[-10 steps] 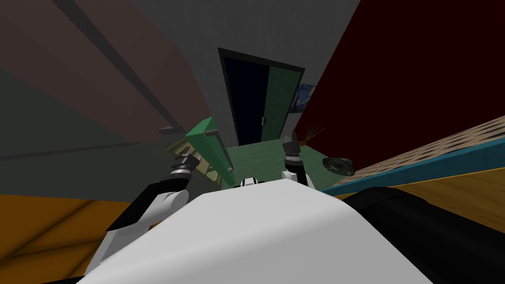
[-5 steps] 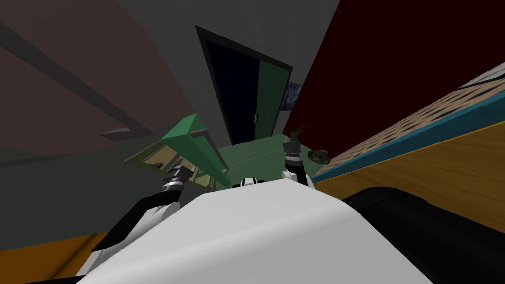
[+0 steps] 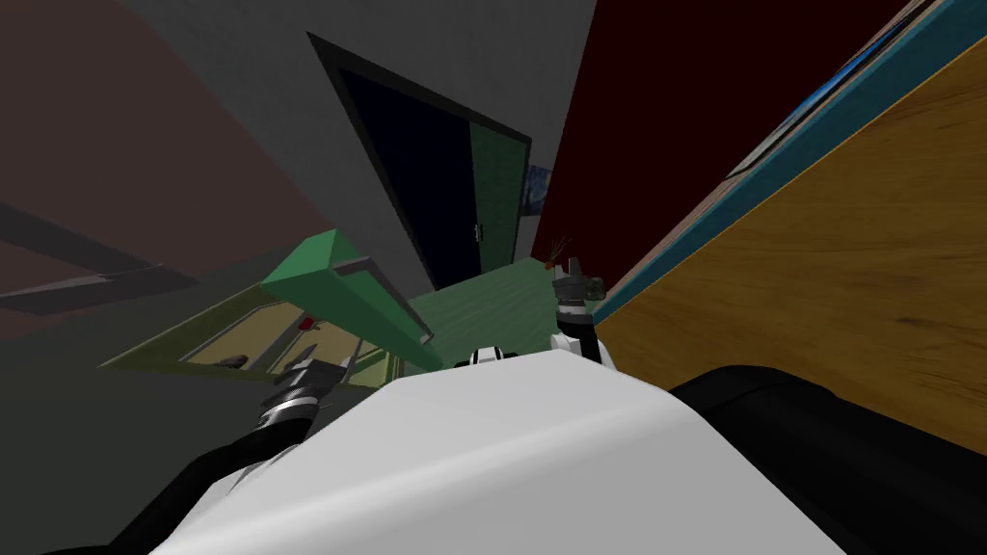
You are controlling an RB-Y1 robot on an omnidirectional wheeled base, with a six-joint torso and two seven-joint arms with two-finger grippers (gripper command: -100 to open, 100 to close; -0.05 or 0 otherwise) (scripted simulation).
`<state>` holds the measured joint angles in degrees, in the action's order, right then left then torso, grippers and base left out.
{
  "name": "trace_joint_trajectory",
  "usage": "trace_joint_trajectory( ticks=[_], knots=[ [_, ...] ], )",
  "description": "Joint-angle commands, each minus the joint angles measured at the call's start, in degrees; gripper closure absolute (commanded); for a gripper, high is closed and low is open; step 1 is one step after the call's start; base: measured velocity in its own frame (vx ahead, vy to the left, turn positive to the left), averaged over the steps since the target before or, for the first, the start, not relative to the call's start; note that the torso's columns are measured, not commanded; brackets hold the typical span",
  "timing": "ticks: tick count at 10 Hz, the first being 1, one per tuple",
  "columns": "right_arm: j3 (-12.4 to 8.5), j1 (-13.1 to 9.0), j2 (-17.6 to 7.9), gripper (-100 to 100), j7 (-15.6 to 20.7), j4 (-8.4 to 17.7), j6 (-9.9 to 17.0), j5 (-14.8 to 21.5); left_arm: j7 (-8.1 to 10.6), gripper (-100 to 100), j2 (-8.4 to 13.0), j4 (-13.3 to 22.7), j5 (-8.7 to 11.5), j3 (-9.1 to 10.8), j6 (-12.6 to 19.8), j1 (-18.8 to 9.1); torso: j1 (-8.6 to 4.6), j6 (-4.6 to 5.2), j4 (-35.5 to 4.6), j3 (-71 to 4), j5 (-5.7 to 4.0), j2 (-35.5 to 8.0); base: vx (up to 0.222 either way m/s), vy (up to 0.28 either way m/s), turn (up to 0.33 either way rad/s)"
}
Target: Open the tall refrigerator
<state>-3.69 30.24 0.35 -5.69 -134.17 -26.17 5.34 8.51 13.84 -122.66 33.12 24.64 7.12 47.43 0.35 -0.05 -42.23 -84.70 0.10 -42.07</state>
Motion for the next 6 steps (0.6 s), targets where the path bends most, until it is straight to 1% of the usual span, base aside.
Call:
trace_joint_trajectory(
  ticks=[1, 2, 3, 4, 5, 6],
  knots=[
    [0.0, 0.0, 0.0, 0, 0.0, 0.0, 0.0, 0.0, 1.94, -100, 1.9, 4.0, 4.8, 4.07, -3.3, 4.5, -0.42, 0.08, 0.0, 0.0, -0.11, -0.1, -0.041, -0.126, -0.479],
    [0.0, 0.0, 0.0, 0, 0.0, 0.0, 0.0, 0.0, 1.94, -100, 1.9, 6.4, 5.8, 4.07, -4.8, 5.9, -0.54, 0.08, -0.1, 0.1, -0.16, -0.2, -0.025, -0.061, -0.378],
    [0.0, 0.0, 0.0, 0, 0.0, 0.0, 0.0, 0.0, 1.94, -100, 1.9, 7.3, 5.8, 4.07, -6.5, 7.4, -0.31, 0.02, -0.1, 0.2, -0.10, -0.3, -0.004, -0.011, -0.075],
    [0.0, 0.0, 0.0, 0, 0.0, 0.0, 0.0, 0.0, 4.11, -100, 4.3, 9.6, 8.6, 6.87, -8.6, 9.4, -0.14, -0.01, -0.1, 0.1, -0.04, -0.2, -0.008, -0.121, -0.400],
    [0.0, 0.0, 0.0, 0, 0.0, 0.0, 0.0, 0.0, 4.11, -100, 4.3, 10.1, 10.2, 8.25, -9.3, 11.4, -0.52, 0.11, -0.1, 0.1, -0.14, -0.2, -0.027, -0.135, -0.418],
    [0.0, 0.0, 0.0, 0, 0.0, 0.0, 0.0, 0.0, 4.11, -100, 4.3, 11.6, 11.7, 8.25, -10.9, 13.6, -0.54, 0.04, -0.1, 0.1, -0.18, -0.3, -0.023, -0.067, -0.346]
  ],
)
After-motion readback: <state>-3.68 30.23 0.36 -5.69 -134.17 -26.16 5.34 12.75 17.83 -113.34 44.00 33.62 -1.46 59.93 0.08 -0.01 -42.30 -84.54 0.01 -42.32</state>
